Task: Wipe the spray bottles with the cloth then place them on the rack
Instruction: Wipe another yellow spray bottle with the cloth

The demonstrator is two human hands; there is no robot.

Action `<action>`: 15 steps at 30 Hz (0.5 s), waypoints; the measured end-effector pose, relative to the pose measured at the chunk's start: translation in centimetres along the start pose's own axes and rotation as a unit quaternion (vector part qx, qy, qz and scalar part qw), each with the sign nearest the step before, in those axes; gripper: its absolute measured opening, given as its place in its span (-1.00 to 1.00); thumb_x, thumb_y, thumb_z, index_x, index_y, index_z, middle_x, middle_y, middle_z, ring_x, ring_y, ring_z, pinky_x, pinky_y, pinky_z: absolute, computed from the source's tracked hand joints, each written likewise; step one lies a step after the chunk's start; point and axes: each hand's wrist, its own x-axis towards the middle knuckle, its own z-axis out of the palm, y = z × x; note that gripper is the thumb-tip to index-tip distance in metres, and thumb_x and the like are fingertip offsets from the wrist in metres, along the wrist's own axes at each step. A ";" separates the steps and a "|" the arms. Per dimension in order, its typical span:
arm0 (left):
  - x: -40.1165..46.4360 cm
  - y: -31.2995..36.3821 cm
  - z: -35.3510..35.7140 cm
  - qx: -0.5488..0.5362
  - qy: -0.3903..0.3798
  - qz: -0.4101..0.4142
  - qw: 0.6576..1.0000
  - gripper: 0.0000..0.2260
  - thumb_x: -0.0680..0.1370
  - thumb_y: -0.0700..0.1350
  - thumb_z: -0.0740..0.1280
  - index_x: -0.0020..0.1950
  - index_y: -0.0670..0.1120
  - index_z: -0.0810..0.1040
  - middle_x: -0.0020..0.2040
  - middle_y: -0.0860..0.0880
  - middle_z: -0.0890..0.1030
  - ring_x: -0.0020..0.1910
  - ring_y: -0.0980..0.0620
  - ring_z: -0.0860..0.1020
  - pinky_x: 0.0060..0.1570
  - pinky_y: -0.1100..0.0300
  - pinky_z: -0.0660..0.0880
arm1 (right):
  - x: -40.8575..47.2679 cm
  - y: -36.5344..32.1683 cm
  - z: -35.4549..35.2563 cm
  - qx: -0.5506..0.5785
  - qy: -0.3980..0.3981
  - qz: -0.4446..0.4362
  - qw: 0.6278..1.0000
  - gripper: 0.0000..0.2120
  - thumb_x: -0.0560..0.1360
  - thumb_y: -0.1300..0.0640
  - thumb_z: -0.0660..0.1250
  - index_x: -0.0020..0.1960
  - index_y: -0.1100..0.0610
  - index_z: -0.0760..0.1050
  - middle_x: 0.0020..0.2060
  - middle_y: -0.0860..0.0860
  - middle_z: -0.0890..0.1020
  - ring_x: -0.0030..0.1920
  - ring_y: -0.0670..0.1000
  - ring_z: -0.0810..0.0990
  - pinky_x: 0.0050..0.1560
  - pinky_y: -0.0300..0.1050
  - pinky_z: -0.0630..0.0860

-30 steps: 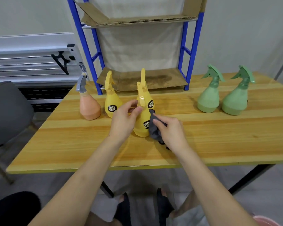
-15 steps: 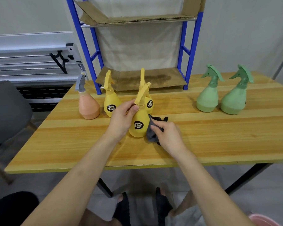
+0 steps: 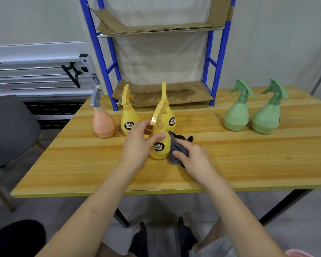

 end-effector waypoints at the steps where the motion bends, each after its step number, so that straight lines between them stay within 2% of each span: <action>1: 0.2 0.1 -0.1 0.012 0.000 -0.007 1.000 -0.59 0.48 0.16 0.49 0.25 0.02 0.59 0.07 0.12 0.60 0.00 0.22 0.55 -0.08 0.36 0.44 | 0.2 -0.1 0.2 0.013 0.012 0.006 1.000 -0.62 0.57 0.03 0.41 0.37 -0.14 0.55 0.15 -0.16 0.69 0.16 -0.03 0.63 0.16 -0.08 0.55; 4: 0.6 0.3 -0.4 0.045 -0.005 -0.002 0.999 -0.62 0.48 0.15 0.50 0.22 0.02 0.58 0.04 0.11 0.63 0.00 0.13 0.59 -0.04 0.18 0.54 | 0.7 -0.3 0.5 0.045 0.046 0.018 0.998 -0.70 0.56 0.12 0.40 0.25 -0.14 0.64 0.00 -0.18 0.71 0.04 -0.07 0.64 0.04 -0.14 0.54; 8: 0.8 0.3 -1.0 0.054 -0.025 -0.003 0.998 -0.63 0.51 0.14 0.48 0.25 0.03 0.57 0.06 0.11 0.67 0.06 0.06 0.62 0.06 -0.02 0.59 | 1.3 -1.5 0.5 0.178 0.087 0.025 0.980 -0.69 0.57 0.19 0.38 0.22 -0.12 0.67 0.00 -0.24 0.72 0.04 -0.20 0.65 0.12 -0.12 0.59; 12: 0.3 0.3 -0.9 0.005 -0.032 -0.012 0.999 -0.62 0.55 0.01 0.48 0.34 0.04 0.51 0.11 0.17 0.64 0.14 0.13 0.61 0.13 0.16 0.54 | 2.1 -3.9 0.6 0.237 0.079 0.004 0.968 -0.67 0.60 0.15 0.36 0.33 -0.09 0.61 0.14 -0.20 0.69 0.15 -0.23 0.62 0.17 -0.24 0.56; 15: 0.1 -0.1 -0.7 -0.017 -0.032 -0.003 0.999 -0.69 0.57 -0.04 0.45 0.29 0.01 0.51 0.08 0.24 0.59 0.10 0.23 0.58 0.16 0.25 0.50 | 2.0 -3.6 1.2 0.210 0.057 0.011 0.976 -0.67 0.62 0.11 0.34 0.35 -0.10 0.59 0.11 -0.15 0.71 0.10 -0.17 0.65 0.14 -0.12 0.60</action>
